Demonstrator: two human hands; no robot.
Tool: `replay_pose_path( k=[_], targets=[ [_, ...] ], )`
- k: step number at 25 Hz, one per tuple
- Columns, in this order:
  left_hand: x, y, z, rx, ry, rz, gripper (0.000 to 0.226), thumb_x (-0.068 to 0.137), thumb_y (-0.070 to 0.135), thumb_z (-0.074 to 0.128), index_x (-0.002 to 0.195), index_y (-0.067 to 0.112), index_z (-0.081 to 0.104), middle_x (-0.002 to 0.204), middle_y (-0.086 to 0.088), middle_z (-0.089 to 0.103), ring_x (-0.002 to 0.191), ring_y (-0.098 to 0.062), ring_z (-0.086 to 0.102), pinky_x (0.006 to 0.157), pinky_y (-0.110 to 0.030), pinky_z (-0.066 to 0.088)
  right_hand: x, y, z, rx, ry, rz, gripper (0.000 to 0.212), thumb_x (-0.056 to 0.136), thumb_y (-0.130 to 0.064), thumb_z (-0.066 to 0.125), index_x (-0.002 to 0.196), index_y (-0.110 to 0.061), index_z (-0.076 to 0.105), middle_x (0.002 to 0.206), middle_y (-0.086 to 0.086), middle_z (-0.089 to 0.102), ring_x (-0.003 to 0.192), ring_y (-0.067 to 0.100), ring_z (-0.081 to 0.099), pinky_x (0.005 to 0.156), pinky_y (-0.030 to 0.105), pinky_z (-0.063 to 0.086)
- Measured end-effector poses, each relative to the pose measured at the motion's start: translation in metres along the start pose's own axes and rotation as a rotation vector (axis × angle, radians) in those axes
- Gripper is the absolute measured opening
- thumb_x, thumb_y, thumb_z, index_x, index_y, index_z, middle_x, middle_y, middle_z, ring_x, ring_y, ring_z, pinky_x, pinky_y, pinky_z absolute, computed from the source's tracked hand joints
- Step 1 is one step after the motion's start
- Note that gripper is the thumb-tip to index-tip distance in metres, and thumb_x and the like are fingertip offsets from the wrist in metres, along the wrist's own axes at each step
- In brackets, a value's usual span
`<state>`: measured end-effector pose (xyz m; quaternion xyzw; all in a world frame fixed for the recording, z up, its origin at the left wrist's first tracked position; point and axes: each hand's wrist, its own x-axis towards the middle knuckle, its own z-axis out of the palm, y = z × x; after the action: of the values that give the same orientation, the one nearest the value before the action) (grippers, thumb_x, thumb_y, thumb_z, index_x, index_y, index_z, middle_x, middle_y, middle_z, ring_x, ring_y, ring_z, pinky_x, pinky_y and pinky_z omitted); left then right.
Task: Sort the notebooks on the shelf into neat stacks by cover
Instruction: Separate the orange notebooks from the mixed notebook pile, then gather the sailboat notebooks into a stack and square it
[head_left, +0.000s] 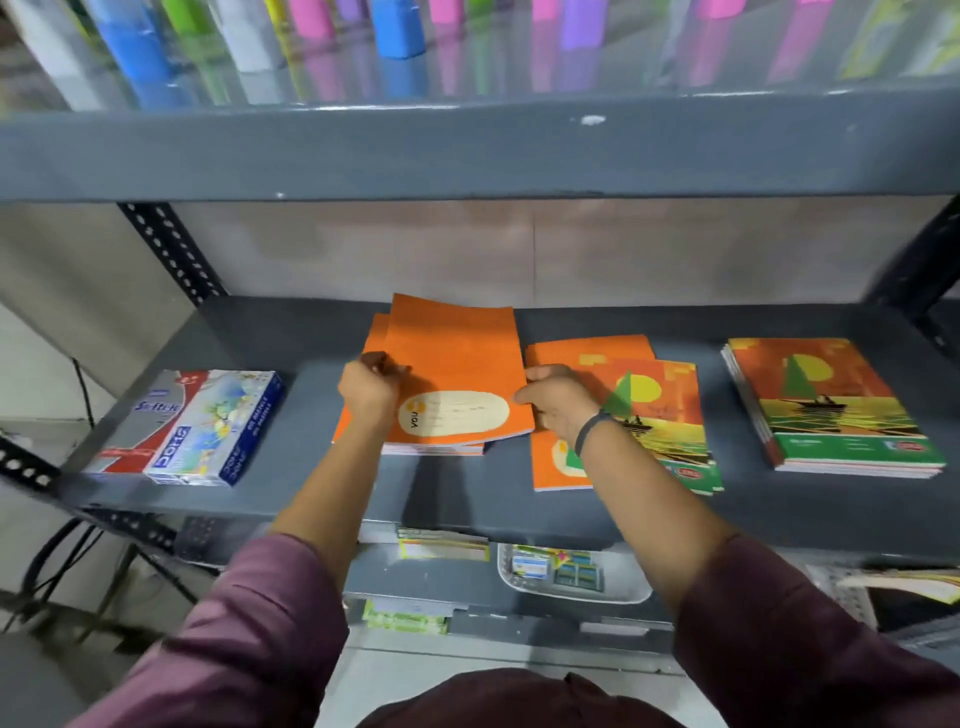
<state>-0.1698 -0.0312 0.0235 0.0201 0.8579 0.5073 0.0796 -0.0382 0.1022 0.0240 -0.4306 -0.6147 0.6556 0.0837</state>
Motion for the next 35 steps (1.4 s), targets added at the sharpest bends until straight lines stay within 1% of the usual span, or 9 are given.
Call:
replay_pose_path(
  k=[3,8,14,17,20,26,28,32,35],
  targets=[
    [0.02,-0.008,-0.017,0.064,0.011,0.022,0.016,0.081,0.005,0.059,0.093,0.0,0.069,0.088,-0.016,0.064,0.092,-0.034,0.06,0.084,-0.032,0.047,0.006,-0.002,0.034,-0.032,0.028,-0.014,0.05,0.081,0.016,0.057,0.129,0.011,0.041,0.134,0.025,0.051,0.116,0.027,0.054,0.093,0.035,0.047],
    [0.037,-0.021,-0.016,0.335,-0.023,0.092,0.025,0.086,0.011,0.05,0.105,0.01,0.067,0.118,-0.02,0.061,0.107,-0.038,0.058,0.086,-0.042,0.048,0.022,0.017,0.054,-0.239,0.127,-0.039,0.034,0.077,0.008,0.061,0.11,0.014,0.055,0.121,0.031,0.06,0.112,0.038,0.06,0.096,0.053,0.049],
    [0.022,-0.024,-0.008,0.504,0.109,0.228,0.034,0.085,0.008,0.047,0.116,0.007,0.061,0.121,-0.019,0.053,0.114,-0.038,0.046,0.089,-0.046,0.043,0.006,0.013,0.037,-0.452,0.155,-0.153,0.039,0.084,-0.009,0.065,0.117,0.008,0.057,0.123,0.021,0.063,0.113,0.035,0.059,0.098,0.037,0.047],
    [-0.01,-0.014,0.014,0.421,0.084,0.518,0.037,0.082,0.011,0.051,0.118,0.01,0.06,0.114,-0.02,0.058,0.104,-0.039,0.051,0.088,-0.044,0.042,-0.001,0.017,0.003,-0.604,0.485,-0.275,0.036,0.087,-0.019,0.057,0.122,-0.01,0.059,0.128,0.013,0.061,0.118,0.03,0.055,0.096,0.035,0.044],
    [-0.059,-0.002,0.058,0.262,-0.174,0.64,0.037,0.084,0.005,0.048,0.119,0.007,0.06,0.116,-0.02,0.062,0.108,-0.037,0.053,0.093,-0.039,0.04,-0.009,0.037,-0.043,-0.669,0.803,-0.23,0.043,0.084,-0.019,0.053,0.127,-0.017,0.054,0.134,0.012,0.051,0.126,0.034,0.042,0.1,0.043,0.035],
    [-0.134,0.011,0.121,0.178,-0.51,0.452,0.039,0.088,0.004,0.045,0.127,0.003,0.051,0.122,-0.021,0.063,0.11,-0.038,0.057,0.094,-0.04,0.046,-0.019,0.065,-0.104,-0.646,0.742,0.03,0.053,0.084,-0.037,0.057,0.13,-0.014,0.046,0.132,0.022,0.047,0.126,0.039,0.037,0.102,0.048,0.033],
    [-0.143,0.017,0.132,0.17,-0.515,0.358,0.036,0.09,0.007,0.044,0.125,0.004,0.052,0.122,-0.02,0.062,0.113,-0.039,0.056,0.096,-0.041,0.046,-0.017,0.068,-0.113,-0.609,0.707,-0.017,0.053,0.082,-0.039,0.062,0.128,-0.014,0.049,0.13,0.021,0.051,0.125,0.04,0.04,0.101,0.047,0.036],
    [-0.15,0.034,0.149,-0.134,-0.421,-0.081,0.034,0.092,0.021,0.047,0.121,0.005,0.053,0.123,-0.018,0.061,0.115,-0.035,0.055,0.097,-0.037,0.044,-0.016,0.066,-0.119,-0.585,0.723,-0.093,0.05,0.079,-0.035,0.069,0.122,-0.012,0.056,0.126,0.018,0.057,0.122,0.038,0.044,0.097,0.044,0.04],
    [-0.147,0.043,0.159,-0.361,-0.341,-0.328,0.034,0.083,0.011,0.053,0.116,0.004,0.057,0.11,-0.014,0.065,0.102,-0.03,0.06,0.089,-0.035,0.044,-0.011,0.063,-0.131,-0.638,0.691,-0.178,0.048,0.079,-0.029,0.069,0.12,-0.008,0.057,0.124,0.016,0.061,0.12,0.035,0.049,0.099,0.041,0.041]
  ],
)
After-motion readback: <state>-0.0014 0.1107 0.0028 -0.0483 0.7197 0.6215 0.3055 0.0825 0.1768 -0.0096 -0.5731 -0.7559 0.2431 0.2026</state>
